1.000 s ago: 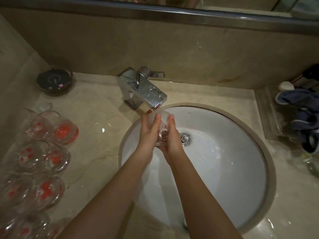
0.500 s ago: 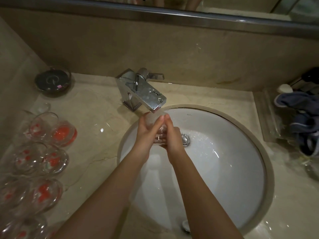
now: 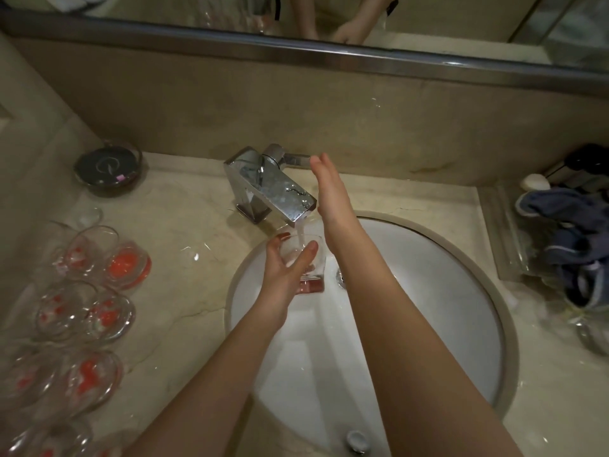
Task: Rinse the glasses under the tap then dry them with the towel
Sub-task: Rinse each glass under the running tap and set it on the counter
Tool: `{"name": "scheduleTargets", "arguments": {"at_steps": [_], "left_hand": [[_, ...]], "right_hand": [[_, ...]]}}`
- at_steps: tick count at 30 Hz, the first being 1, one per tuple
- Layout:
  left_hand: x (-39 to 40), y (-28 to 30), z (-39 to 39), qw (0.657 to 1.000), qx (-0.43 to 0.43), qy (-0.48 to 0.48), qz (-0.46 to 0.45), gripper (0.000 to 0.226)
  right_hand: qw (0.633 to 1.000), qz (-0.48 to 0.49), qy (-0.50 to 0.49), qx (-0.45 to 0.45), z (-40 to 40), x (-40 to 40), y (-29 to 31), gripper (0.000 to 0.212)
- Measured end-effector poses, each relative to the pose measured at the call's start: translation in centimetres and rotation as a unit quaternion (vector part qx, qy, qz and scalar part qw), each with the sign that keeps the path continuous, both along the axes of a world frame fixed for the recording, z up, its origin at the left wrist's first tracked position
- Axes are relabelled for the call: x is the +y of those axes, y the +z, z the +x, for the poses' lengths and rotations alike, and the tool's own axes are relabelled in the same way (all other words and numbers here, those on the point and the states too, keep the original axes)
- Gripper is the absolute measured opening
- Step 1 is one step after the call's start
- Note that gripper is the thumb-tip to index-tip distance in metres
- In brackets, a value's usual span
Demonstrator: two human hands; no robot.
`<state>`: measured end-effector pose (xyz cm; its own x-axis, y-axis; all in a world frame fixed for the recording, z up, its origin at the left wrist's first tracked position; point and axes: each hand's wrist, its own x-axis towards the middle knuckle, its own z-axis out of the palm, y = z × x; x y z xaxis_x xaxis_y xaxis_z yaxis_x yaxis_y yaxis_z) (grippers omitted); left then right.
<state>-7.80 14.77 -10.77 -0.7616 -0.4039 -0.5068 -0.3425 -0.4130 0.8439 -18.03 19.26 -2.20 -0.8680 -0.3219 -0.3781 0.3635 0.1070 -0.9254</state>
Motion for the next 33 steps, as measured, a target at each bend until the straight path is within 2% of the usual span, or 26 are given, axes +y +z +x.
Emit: {"name": "scheduleTargets", "arguments": {"at_steps": [8,16,20,23,25,27,30,33], "left_hand": [[0.0,0.0,0.8,1.0,-0.01,0.01,-0.007,0.046],[0.0,0.9,1.1,1.0,-0.017,-0.001,-0.015,0.049],[0.0,1.2,1.1,1.0,-0.028,0.007,0.007,0.053],[-0.2,1.5,1.3,0.998,-0.028,0.002,0.049,0.051],[-0.3,1.9,1.5,0.997,-0.032,-0.006,0.075,0.048],[-0.6,2.1,1.6,0.993,-0.043,-0.003,0.107,0.056],[-0.8,2.7,1.6,0.981,-0.078,-0.007,0.179,0.059],[-0.6,3.3,1.8,0.974,-0.125,-0.082,0.171,0.055]], "right_hand": [[0.999,0.04,0.009,0.029,0.4,0.0,0.4,0.045],[0.997,0.049,0.02,0.052,1.6,0.0,0.0,0.046],[0.998,0.035,0.032,0.033,2.4,0.6,0.1,0.052],[0.999,0.018,-0.023,0.019,4.3,2.0,-0.4,0.05],[0.995,-0.006,-0.102,-0.003,5.8,3.1,-0.8,0.044],[0.987,-0.02,-0.155,-0.036,7.2,4.2,-1.4,0.04],[0.987,0.038,-0.126,-0.092,8.7,5.5,-2.2,0.045],[0.978,0.099,-0.076,-0.17,9.1,6.1,-2.0,0.033]]}}
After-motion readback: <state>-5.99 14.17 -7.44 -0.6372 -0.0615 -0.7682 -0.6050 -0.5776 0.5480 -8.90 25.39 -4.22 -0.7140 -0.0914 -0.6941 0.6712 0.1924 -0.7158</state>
